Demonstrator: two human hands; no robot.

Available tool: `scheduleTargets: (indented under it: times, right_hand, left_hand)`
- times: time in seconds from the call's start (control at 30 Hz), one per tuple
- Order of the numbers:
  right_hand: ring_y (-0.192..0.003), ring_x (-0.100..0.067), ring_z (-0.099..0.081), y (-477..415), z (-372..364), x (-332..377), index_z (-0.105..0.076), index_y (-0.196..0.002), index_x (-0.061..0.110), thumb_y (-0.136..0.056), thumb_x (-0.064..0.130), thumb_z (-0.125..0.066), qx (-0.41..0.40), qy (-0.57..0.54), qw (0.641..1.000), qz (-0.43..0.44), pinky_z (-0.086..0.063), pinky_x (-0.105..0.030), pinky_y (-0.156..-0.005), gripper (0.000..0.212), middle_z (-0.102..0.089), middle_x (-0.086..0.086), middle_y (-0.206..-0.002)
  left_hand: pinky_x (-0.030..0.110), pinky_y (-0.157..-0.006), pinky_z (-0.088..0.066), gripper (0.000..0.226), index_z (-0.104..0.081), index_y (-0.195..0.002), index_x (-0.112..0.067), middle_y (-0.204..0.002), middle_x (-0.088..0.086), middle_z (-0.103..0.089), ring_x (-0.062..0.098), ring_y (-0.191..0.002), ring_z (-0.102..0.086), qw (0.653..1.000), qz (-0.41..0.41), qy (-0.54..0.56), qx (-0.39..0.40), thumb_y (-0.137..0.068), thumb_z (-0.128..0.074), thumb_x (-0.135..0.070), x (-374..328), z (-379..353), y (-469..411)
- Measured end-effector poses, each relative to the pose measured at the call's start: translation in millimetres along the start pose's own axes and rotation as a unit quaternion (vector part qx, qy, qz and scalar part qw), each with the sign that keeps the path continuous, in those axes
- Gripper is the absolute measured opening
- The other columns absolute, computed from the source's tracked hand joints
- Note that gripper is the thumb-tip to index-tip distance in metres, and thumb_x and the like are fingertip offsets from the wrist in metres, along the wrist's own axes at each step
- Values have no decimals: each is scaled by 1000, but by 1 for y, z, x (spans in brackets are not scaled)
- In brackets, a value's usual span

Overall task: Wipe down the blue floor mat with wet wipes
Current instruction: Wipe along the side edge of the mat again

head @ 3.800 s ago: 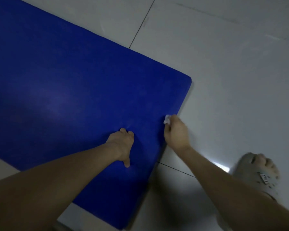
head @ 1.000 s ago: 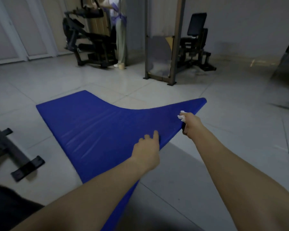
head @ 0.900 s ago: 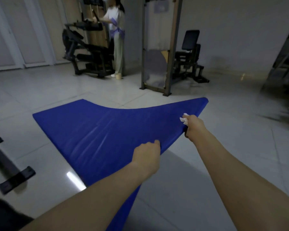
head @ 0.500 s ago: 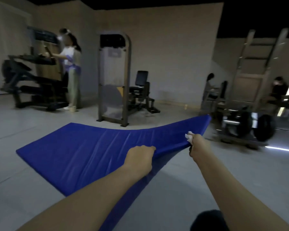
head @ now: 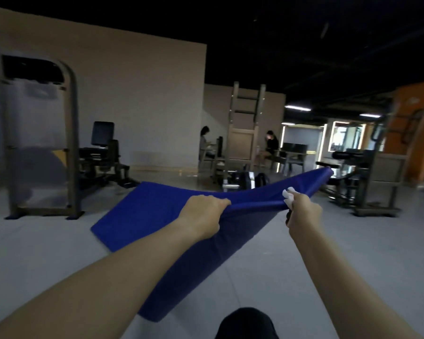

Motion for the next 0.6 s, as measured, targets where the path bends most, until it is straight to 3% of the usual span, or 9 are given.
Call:
scheduleTargets:
  times: [0.07,0.13,0.33,0.4,0.5,0.53,0.6]
  right_hand:
    - [-52,-3,-56,11,10,26,-74,-109,14,-88,16,-73,-18,-5,1000,24,-39,-21,-50,21,-73,10,-66]
    - [-49,-4,-55,32,4,50,-74,-101,14,-85,18,-78,-23,-23,998,51,-41,-22,-50,17,-66,10,-55]
    - [-78,-19,-66,109,-41,59,-62,-98,11,-88,23,-75,86,-38,982,163,-53,-32,-70,20,-66,1,-77]
    - [-62,-16,-60,123,-53,36,-62,-99,11,-88,37,-75,144,-7,980,138,-51,-31,-56,31,-61,-1,-70]
    - [-37,-8,-30,128,-62,2,-57,-86,12,-84,65,-62,262,-46,963,38,-26,-20,-34,53,-34,4,-49]
    - [-35,-7,-27,123,-59,-8,-58,-84,13,-82,75,-54,273,-86,958,4,-21,-18,-33,61,-32,4,-47]
    - [-31,-10,-33,100,-44,-33,-61,-74,18,-86,80,-44,214,-145,964,-66,-24,-15,-33,66,-49,-3,-48]
  left_hand:
    - [36,-69,-47,37,-58,-121,-35,-102,-5,-68,22,-87,-64,999,-21,9,-24,-92,-58,-12,-9,21,-11]
    - [39,-74,-52,35,-59,-117,-35,-102,-4,-69,22,-89,-65,998,-35,11,-53,-91,-58,-13,-3,49,-19]
    - [29,-65,-40,36,-64,-116,-33,-98,-6,-71,15,-77,-59,987,-47,30,-152,-92,-58,-7,57,115,8]
    - [30,-61,-36,33,-67,-112,-30,-94,-4,-71,14,-73,-55,985,-10,42,-168,-91,-58,-7,95,116,26]
    - [32,-62,-43,32,-69,-108,-32,-91,-4,-72,19,-74,-60,983,44,66,-167,-90,-59,-9,151,110,53]
    - [33,-64,-45,32,-70,-108,-32,-91,-5,-72,20,-76,-62,983,40,70,-164,-89,-60,-9,162,107,61]
    - [34,-67,-49,32,-71,-107,-33,-94,-9,-73,19,-82,-65,985,15,70,-156,-87,-62,-9,173,104,77]
Point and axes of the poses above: each hand's wrist, its own y-axis away from the middle knuckle, its own z-axis out of the back of the hand, x = y × z, the point moved 8 cm from there along -y, towards the middle knuckle
